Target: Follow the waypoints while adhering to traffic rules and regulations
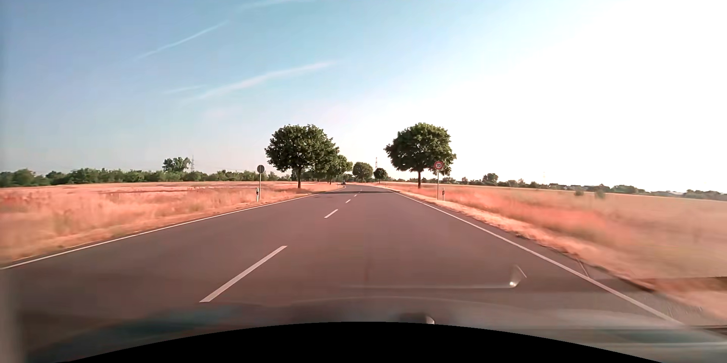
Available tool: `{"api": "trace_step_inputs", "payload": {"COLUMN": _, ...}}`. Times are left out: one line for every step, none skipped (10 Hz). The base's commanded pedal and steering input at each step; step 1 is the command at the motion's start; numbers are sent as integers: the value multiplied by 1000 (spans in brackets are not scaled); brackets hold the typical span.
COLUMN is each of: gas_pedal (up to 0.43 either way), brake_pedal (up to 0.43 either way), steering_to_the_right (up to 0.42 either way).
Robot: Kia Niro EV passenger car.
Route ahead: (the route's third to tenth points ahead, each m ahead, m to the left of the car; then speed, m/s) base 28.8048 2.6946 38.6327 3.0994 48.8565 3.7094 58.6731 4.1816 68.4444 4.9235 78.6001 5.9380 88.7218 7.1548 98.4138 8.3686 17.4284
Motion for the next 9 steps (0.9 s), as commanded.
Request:
{"api": "trace_step_inputs", "payload": {"gas_pedal": 0, "brake_pedal": 0, "steering_to_the_right": -11}}
{"api": "trace_step_inputs", "payload": {"gas_pedal": 0, "brake_pedal": 0, "steering_to_the_right": -11}}
{"api": "trace_step_inputs", "payload": {"gas_pedal": 0, "brake_pedal": 0, "steering_to_the_right": -11}}
{"api": "trace_step_inputs", "payload": {"gas_pedal": 0, "brake_pedal": 0, "steering_to_the_right": -11}}
{"api": "trace_step_inputs", "payload": {"gas_pedal": 0, "brake_pedal": 0, "steering_to_the_right": -11}}
{"api": "trace_step_inputs", "payload": {"gas_pedal": 0, "brake_pedal": 0, "steering_to_the_right": -11}}
{"api": "trace_step_inputs", "payload": {"gas_pedal": 0, "brake_pedal": 0, "steering_to_the_right": -11}}
{"api": "trace_step_inputs", "payload": {"gas_pedal": 0, "brake_pedal": 0, "steering_to_the_right": -11}}
{"api": "trace_step_inputs", "payload": {"gas_pedal": 0, "brake_pedal": 0, "steering_to_the_right": -11}}
